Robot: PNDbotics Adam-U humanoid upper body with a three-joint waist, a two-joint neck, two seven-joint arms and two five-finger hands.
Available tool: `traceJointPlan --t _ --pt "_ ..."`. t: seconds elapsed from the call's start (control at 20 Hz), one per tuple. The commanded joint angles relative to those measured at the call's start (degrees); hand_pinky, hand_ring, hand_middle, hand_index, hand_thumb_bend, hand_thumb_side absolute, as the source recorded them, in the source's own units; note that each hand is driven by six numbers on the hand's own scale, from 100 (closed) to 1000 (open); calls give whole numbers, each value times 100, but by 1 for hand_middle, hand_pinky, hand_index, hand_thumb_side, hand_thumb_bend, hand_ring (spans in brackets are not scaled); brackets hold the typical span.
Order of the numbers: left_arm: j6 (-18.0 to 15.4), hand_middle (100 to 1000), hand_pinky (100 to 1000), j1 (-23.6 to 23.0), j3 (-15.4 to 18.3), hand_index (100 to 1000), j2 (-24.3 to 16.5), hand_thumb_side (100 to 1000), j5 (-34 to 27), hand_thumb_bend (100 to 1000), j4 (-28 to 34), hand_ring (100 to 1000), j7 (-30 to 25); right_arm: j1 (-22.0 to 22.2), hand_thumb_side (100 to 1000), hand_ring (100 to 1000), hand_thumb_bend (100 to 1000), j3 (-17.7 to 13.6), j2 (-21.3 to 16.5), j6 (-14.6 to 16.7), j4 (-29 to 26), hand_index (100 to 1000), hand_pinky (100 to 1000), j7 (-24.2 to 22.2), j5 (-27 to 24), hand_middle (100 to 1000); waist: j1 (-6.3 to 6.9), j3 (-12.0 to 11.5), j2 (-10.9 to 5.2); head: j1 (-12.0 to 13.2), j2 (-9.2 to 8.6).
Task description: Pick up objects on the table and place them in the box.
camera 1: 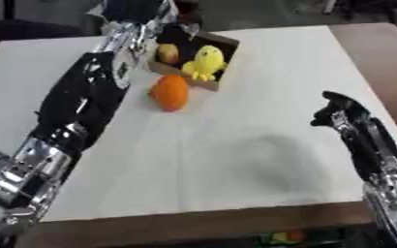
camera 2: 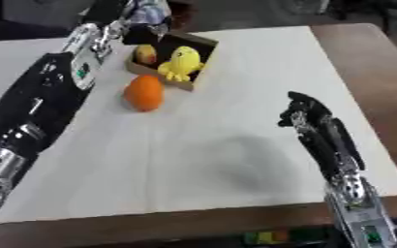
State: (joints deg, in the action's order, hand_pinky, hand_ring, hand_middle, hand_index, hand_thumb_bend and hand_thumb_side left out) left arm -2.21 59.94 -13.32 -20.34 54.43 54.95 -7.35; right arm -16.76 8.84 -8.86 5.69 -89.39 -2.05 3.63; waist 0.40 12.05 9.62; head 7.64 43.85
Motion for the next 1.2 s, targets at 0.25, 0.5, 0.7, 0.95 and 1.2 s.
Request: traceJointPlan --t 0.25,0.5,0.7,0.95,1.2 --pt "-875 701 723 -211 -310 841 -717 583 -455 387 767 617 -2061 -44 715 587 100 -62 -109 14 -72 851 726 37 35 548 84 -65 -98 -120 27" --pt "-1275 721 727 -406 -549 852 -791 504 -462 428 733 638 -2669 -51 714 587 100 -75 -120 12 -66 851 726 53 40 548 80 -77 -89 -134 27" --pt "-1380 719 724 -524 -618 850 -704 424 -166 427 610 637 -2701 -52 715 587 100 -77 -116 13 -65 851 726 50 39 548 75 -74 -85 -137 27" --pt "-1353 716 719 -607 -603 849 -508 314 352 440 340 630 -2301 -55 715 587 100 -72 -107 15 -65 851 726 47 37 547 74 -62 -83 -133 27" --pt "-1370 644 707 -737 -500 787 -275 216 417 318 -68 577 -1690 -60 716 587 100 -76 -104 12 -61 851 726 46 35 547 67 -41 -73 -128 27"
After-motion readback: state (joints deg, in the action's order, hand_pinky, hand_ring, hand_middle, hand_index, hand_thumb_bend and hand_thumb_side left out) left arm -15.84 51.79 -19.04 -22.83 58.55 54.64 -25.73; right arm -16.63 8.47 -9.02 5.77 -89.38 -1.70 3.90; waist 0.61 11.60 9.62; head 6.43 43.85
